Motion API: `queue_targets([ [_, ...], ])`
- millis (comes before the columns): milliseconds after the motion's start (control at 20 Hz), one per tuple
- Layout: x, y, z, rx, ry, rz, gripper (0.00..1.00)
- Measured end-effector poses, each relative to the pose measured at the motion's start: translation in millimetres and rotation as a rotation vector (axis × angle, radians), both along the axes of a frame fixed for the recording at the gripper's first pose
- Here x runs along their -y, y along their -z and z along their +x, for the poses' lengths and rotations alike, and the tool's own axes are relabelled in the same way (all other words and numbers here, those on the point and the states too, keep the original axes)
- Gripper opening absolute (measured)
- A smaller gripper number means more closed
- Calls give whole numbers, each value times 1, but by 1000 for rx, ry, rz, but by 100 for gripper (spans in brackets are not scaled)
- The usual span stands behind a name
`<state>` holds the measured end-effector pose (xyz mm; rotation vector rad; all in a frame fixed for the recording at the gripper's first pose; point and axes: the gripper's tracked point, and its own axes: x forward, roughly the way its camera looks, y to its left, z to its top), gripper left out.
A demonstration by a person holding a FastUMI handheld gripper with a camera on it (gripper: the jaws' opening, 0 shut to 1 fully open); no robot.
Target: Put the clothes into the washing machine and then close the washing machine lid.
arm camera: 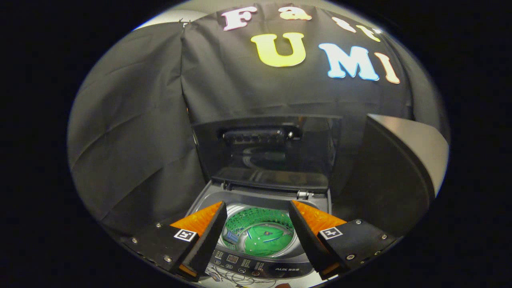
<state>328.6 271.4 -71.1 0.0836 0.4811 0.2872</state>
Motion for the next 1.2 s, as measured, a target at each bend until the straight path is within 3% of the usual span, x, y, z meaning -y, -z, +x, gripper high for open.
queue_targets([
  [250, 47, -58, -11, 148, 18, -18, 96],
  [600, 127, -115, -59, 289, 51, -58, 96],
  [1200, 279, -160, -135, 388, 218, -76, 96],
])
